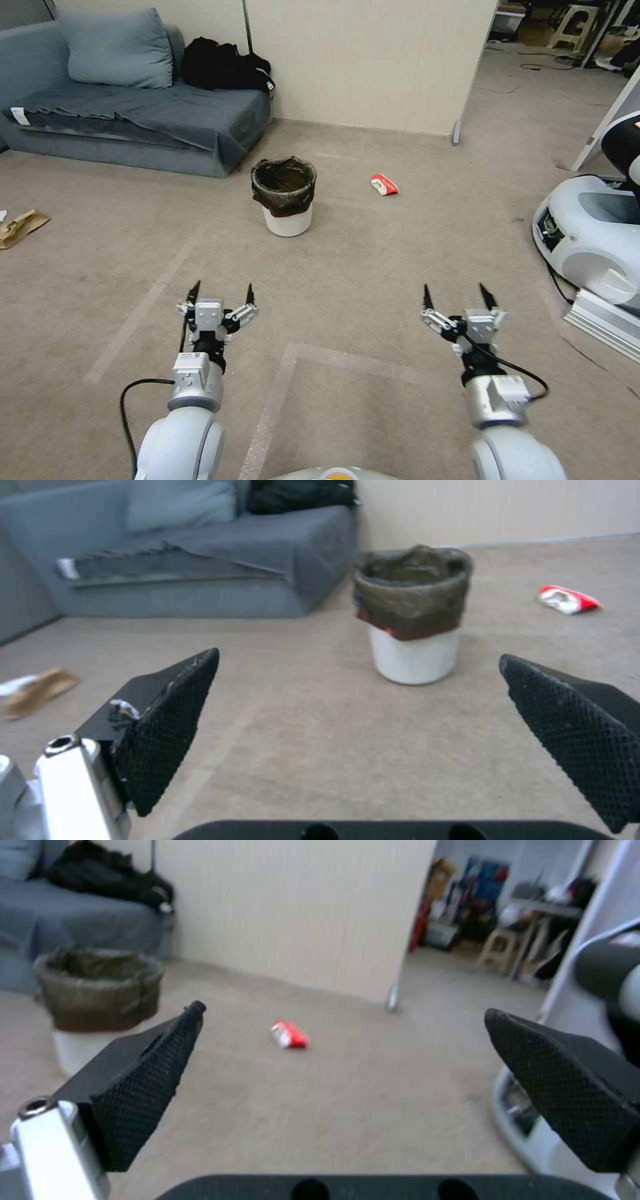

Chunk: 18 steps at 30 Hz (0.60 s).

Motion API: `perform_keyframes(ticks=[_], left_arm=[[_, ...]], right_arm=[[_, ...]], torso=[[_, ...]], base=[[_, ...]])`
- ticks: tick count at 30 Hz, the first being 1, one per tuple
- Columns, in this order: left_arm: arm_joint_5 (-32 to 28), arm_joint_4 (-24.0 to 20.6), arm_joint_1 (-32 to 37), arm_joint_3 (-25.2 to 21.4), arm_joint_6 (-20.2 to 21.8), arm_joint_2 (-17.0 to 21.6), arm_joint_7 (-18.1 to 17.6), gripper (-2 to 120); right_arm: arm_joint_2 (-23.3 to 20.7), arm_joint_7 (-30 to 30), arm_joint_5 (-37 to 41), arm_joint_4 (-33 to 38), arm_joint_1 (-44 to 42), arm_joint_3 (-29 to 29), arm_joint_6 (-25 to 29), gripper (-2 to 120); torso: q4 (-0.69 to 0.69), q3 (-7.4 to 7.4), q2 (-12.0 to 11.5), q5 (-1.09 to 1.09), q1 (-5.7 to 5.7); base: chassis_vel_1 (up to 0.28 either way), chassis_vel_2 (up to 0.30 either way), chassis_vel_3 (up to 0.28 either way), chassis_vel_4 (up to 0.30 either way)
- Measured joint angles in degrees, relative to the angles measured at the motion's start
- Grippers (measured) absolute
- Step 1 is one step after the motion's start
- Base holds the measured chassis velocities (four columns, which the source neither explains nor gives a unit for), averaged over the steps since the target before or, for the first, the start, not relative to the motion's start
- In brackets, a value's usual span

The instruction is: Pick up the trash bin, then pick up the garbage from the floor and place it into the trash bin.

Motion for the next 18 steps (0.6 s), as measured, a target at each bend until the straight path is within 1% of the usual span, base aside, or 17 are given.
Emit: perform_keyframes(ticks=[1, 3, 4, 6, 8, 11, 18], left_arm=[[-0.9, -1.1, 0.6, 0.6, 0.9, 0.0, -0.8, 100], [-1.8, -1.6, 0.9, 1.0, 1.3, 0.1, -1.1, 100], [-2.4, -2.0, 1.1, 1.2, 1.4, 0.1, -1.4, 100], [-2.5, -2.1, 1.1, 1.3, 1.4, 0.1, -1.4, 100], [-2.7, -2.3, 1.1, 1.4, 1.4, 0.0, -1.4, 100], [-2.7, -2.4, 1.3, 1.4, 1.2, -0.1, -1.4, 100], [-2.6, -1.4, 1.3, 1.5, 0.5, -0.4, -1.4, 100]], right_arm=[[0.7, 0.3, -1.2, 2.1, -1.7, 0.2, 0.6, 100], [0.9, 0.5, -1.6, 2.8, -2.2, 0.3, 0.8, 100], [0.9, 0.7, -1.3, 3.2, -2.5, 0.4, 1.3, 100], [0.9, 1.0, -0.3, 3.1, -2.1, 0.5, 1.9, 100], [0.9, 1.5, 2.1, 2.5, -0.8, 0.6, 3.6, 100], [1.0, 1.3, 2.7, 1.7, -0.3, 0.7, 4.8, 100], [1.1, 0.8, 2.9, 0.8, 0.1, 0.7, 5.2, 100]], torso=[[-0.02, 0.00, 0.0, -0.05, 0.00], [-0.02, 0.00, 0.0, -0.07, 0.00], [-0.02, 0.00, 0.0, -0.02, 0.00], [-0.02, 0.00, 0.0, -0.03, 0.00], [0.01, 0.01, 0.0, -0.02, 0.00], [0.00, 0.00, 0.0, -0.02, 0.00], [0.00, 0.00, 0.0, -0.04, 0.00]], base=[[0.000, 0.000, 0.000, 0.000], [0.000, 0.000, 0.000, 0.000], [0.000, 0.000, 0.000, 0.000], [0.000, 0.000, 0.000, 0.000], [0.000, 0.000, 0.000, 0.000], [0.000, 0.000, 0.000, 0.000], [0.000, 0.000, 0.000, 0.000]])
